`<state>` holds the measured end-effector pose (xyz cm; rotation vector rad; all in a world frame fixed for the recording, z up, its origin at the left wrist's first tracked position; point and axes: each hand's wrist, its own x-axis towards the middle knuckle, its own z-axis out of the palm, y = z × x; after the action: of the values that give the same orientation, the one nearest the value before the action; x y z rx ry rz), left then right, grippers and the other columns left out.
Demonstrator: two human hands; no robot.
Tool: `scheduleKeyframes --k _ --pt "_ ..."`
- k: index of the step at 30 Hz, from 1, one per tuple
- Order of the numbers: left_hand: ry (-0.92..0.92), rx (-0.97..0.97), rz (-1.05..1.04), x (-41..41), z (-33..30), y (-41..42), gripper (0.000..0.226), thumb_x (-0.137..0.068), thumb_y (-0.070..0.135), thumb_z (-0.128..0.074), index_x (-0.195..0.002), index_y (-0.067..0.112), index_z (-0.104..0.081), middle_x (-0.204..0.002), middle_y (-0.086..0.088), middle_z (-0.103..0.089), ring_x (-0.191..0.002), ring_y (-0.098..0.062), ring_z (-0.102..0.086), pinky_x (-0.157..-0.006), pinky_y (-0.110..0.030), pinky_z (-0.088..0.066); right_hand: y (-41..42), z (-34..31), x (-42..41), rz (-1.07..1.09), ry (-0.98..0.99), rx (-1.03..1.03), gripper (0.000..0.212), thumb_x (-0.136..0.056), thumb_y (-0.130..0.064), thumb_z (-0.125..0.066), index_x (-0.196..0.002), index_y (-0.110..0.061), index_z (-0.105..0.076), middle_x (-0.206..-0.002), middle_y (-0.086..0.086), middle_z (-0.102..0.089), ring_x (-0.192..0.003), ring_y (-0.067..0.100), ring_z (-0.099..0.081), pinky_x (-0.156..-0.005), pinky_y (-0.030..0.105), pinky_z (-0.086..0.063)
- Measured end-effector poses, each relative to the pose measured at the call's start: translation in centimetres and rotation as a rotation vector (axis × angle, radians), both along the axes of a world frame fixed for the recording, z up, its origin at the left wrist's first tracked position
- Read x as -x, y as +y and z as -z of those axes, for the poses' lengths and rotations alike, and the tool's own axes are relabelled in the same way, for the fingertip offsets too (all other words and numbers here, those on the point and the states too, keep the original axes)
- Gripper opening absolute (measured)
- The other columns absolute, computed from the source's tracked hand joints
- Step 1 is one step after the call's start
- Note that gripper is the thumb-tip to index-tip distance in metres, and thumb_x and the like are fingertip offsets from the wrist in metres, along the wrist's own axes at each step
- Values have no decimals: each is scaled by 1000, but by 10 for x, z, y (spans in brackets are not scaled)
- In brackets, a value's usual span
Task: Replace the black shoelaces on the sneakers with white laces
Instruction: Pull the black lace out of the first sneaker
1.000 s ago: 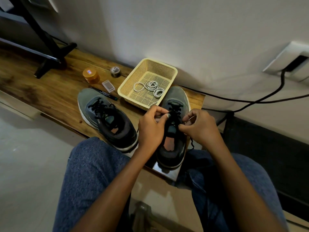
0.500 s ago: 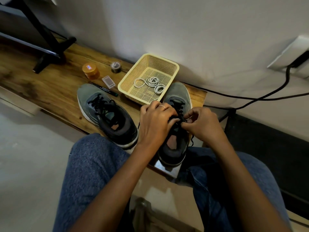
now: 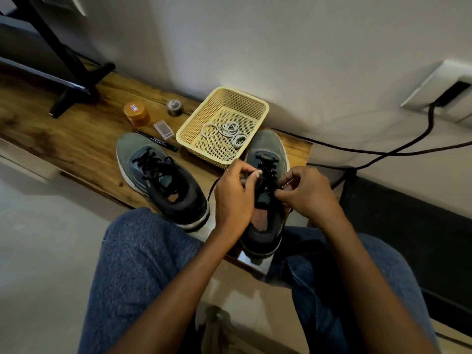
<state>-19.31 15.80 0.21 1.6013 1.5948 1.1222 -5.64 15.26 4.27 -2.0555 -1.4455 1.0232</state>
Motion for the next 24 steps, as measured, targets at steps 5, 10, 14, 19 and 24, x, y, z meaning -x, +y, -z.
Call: scheduleKeyframes --k 5,10,14,19,24 --pt "358 -142 257 2 0 3 24 -92 31 -59 -114 24 -60 -110 7 -64 -105 -16 -55 -86 -35 -44 -2 0 -2 -41 -34 -37 13 -79 -15 -74 -84 -19 -62 -83 4 -65 -76 16 -63 -66 31 -56" --pt "639 -309 259 5 -2 5 22 -83 39 -61 -100 29 -72 -114 14 -65 -114 -16 -49 -97 -40 -28 0 1 -1 -34 -22 -32 14 -77 -14 -75 -84 -17 -63 -78 5 -67 -75 19 -67 -73 41 -58" --pt "662 -367 247 8 -1 6 15 -80 39 -67 -90 30 -74 -103 13 -69 -107 -17 -54 -100 -45 -28 1 1 -2 -23 -17 -16 16 -76 -13 -76 -83 -17 -63 -78 6 -67 -76 21 -68 -73 42 -58" --pt "666 -342 232 9 1 6 21 -88 43 -54 -85 30 -71 -91 15 -68 -103 -15 -54 -105 -46 -20 3 4 -2 1 -19 -4 17 -75 -13 -77 -80 -19 -62 -82 7 -68 -79 23 -67 -75 45 -58" --pt "492 -251 165 2 -1 1 15 -93 30 -51 -92 20 -62 -90 7 -65 -95 -18 -57 -108 -47 -22 2 5 -4 29 -9 9 17 -75 -12 -77 -81 -18 -62 -84 8 -68 -80 24 -67 -74 43 -58"
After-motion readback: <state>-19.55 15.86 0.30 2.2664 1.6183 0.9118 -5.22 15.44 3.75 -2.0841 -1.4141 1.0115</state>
